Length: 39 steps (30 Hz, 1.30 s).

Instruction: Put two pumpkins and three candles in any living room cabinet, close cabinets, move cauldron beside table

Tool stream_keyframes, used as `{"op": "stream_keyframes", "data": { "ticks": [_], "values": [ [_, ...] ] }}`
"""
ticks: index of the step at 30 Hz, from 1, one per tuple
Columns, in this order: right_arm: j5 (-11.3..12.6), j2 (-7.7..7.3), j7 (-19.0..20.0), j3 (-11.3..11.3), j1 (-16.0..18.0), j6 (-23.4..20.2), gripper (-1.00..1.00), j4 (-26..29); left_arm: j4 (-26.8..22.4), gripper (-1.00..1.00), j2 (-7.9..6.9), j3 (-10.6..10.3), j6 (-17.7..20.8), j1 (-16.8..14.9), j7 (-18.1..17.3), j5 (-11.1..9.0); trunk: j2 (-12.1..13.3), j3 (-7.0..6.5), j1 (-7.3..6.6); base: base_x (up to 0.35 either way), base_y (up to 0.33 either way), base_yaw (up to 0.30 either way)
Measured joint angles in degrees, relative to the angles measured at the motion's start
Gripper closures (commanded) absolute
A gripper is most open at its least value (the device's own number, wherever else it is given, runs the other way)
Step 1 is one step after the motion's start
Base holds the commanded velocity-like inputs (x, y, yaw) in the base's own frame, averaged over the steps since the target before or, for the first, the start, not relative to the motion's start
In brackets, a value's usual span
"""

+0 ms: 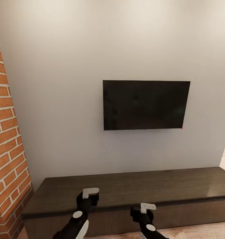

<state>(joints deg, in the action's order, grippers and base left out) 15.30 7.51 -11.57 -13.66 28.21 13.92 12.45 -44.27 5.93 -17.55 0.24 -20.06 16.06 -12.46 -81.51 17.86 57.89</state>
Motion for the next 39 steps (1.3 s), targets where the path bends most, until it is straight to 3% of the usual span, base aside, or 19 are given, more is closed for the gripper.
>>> {"op": "stream_keyframes", "data": {
  "ticks": [3,6,8,12,16,21,27,39],
  "values": [
    [5.88,-1.44,18.53,8.53,0.02,-1.81,-1.0,-0.58,-7.17,-1.0,-0.16,-0.15,2.16,3.4,0.04,-0.03,0.0,0.01,0.0,-0.003,0.0,0.0],
    [9.02,-2.92,28.41,13.18,0.03,-4.81,-1.0,-0.87,-15.01,-1.0,-0.35,-0.12,4.31,8.68,0.03,0.05,0.0,0.01,0.0,0.0,0.0,0.0],
    [9.93,-3.24,31.01,15.6,0.02,-6.18,-1.0,-0.95,-18.47,-1.0,-0.55,-0.13,4.86,11.64,0.01,0.04,0.0,0.01,0.0,0.0,0.0,0.0],
    [10.7,-3.44,33.12,19.16,0.03,-7.34,-1.0,-1.87,-21.95,-1.0,-0.74,-0.15,5.29,14.32,-0.01,0.11,0.0,0.0,0.0,0.0,0.0,0.0],
    [11.41,-3.58,33.94,21.2,-0.01,-8.03,-1.0,-3.41,-24.33,-1.0,-0.78,-0.15,5.39,15.7,-0.01,0.12,0.0,0.0,0.0,0.0,0.0,0.0],
    [13.48,-3.8,39.05,25.02,-0.03,-10.34,-1.0,-4.24,-28.33,-1.0,-0.8,-0.09,5.04,19.22,0.07,0.12,0.0,0.0,0.0,0.0,0.0,0.0],
    [14.03,-5.32,41.74,26.03,-0.11,-10.71,-1.0,-4.58,-28.96,-1.0,-1.28,-0.12,4.47,20.26,0.14,0.1,0.0,0.02,0.0,0.0,0.0,0.0],
    [14.04,-5.6,42.71,26.09,-0.29,-10.54,-1.0,-4.64,-28.92,-1.0,-1.85,-0.12,4.26,20.42,0.14,-0.1,-4.81,2.17,2.63,0.0,0.0,0.0]
  ]
}}
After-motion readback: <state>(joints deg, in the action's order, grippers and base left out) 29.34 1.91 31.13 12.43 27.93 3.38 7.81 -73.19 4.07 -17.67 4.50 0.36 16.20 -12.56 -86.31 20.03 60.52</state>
